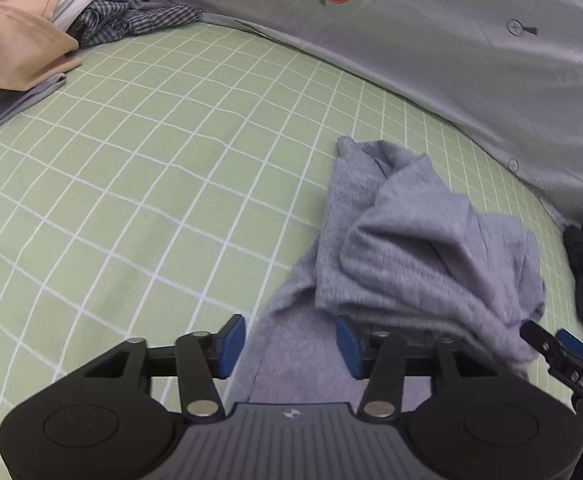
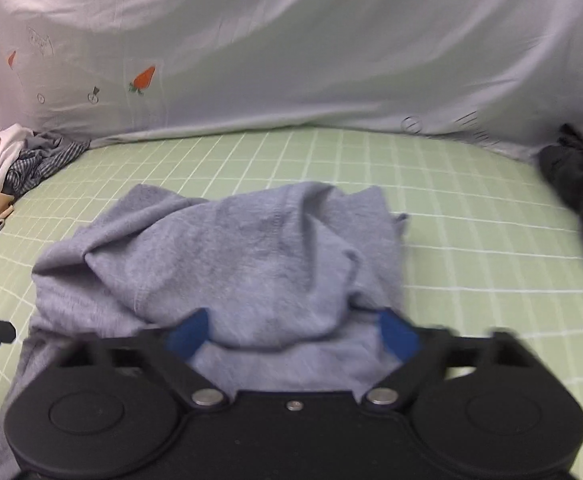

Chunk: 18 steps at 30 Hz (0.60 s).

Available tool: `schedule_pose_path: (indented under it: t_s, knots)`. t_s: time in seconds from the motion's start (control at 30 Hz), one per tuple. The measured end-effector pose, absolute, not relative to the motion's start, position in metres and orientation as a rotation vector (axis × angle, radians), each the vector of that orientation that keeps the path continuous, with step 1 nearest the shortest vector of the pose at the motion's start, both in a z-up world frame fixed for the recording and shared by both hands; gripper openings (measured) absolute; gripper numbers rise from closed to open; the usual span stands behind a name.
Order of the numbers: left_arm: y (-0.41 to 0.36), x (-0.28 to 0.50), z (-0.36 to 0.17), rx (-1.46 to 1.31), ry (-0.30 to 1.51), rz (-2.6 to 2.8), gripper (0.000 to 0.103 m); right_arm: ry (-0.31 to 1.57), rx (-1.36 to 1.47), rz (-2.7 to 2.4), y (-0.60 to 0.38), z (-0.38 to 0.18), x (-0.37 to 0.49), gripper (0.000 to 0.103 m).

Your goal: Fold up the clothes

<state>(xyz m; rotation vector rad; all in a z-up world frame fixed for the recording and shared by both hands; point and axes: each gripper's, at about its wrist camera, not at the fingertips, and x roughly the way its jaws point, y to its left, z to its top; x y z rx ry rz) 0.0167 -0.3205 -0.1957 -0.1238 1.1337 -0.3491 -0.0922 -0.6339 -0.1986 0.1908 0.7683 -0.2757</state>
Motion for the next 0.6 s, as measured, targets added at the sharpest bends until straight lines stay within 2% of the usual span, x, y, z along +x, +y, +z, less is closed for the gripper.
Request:
schedule_pose_path:
  t_s: [0.17,0.23,0.6]
  knots:
    - [-0.306,-0.008,-0.205,-0.086,1.189,-0.336,0.056,0.876,0.15,-0.359,-0.634,-0.218,-0.143,0.103]
    - [-0.299,-0.017,-0.21,-0.09,1.214,-0.341,0.061,0.906,0.153,-0.389,-0.632,-0.226,-0.165,0.103]
    - [-0.266,-0.075,-0.229,-0.01,1.268,-0.39,0.062,0.926,0.272,-0.448,-0.606,-0.244,-0.244,0.103]
